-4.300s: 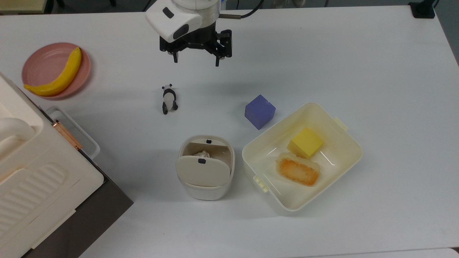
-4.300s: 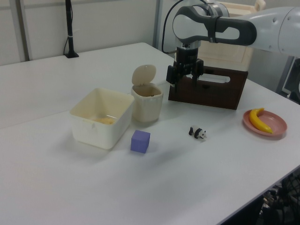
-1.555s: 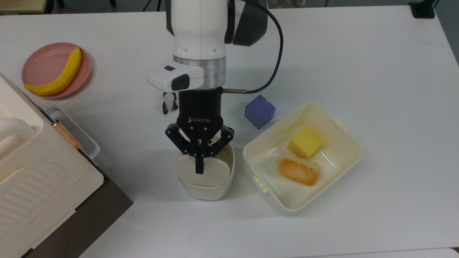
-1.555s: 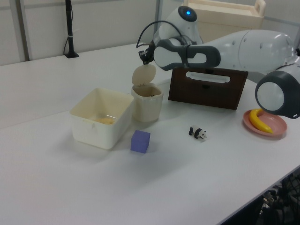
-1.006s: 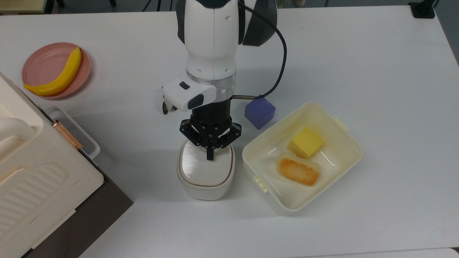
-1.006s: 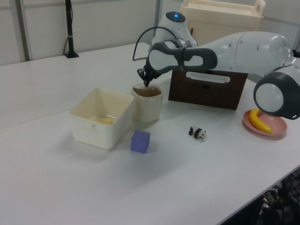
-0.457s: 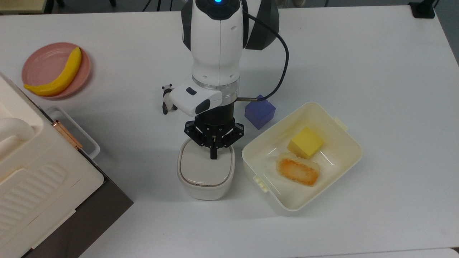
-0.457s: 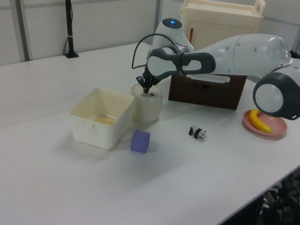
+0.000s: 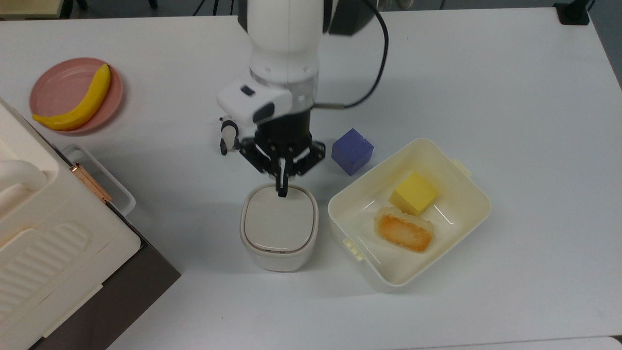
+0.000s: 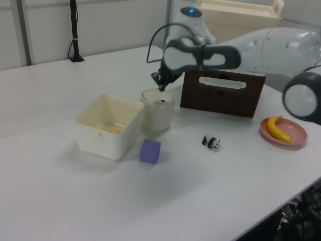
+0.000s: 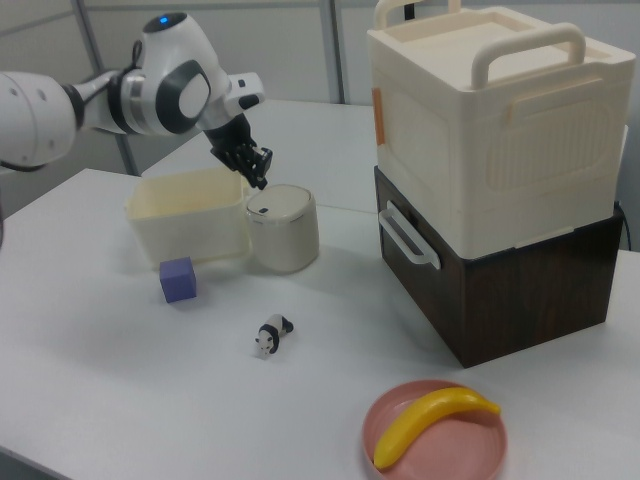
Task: Close the trash can
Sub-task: 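Press the lid shut and lift the gripper off the can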
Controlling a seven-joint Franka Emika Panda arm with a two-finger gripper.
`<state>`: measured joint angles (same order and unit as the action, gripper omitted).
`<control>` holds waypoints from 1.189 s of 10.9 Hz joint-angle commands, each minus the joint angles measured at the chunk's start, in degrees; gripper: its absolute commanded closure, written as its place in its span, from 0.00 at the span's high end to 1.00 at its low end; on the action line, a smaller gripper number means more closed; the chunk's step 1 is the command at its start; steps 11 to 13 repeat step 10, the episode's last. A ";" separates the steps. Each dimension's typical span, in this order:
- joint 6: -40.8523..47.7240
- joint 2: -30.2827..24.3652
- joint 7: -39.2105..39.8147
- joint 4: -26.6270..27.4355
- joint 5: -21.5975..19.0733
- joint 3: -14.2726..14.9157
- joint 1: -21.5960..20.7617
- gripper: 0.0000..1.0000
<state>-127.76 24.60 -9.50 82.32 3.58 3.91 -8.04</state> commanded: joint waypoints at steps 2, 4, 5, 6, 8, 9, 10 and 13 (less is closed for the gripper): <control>15.30 -14.21 1.93 11.10 -0.33 -0.21 0.13 1.00; 25.76 -17.20 4.74 11.20 -0.33 -1.87 1.18 1.00; 28.42 -18.78 4.84 11.28 -0.33 -2.58 2.40 1.00; 29.93 -19.67 5.27 11.54 -0.59 -3.20 3.20 1.00; 30.03 -20.64 6.50 12.60 -0.77 -3.47 3.90 1.00; 30.12 -20.90 6.51 12.86 -0.77 -3.47 4.00 1.00; 30.12 -20.99 6.51 13.39 -0.77 -3.47 3.82 1.00; 30.12 -20.99 6.51 13.39 -0.77 -3.47 3.82 1.00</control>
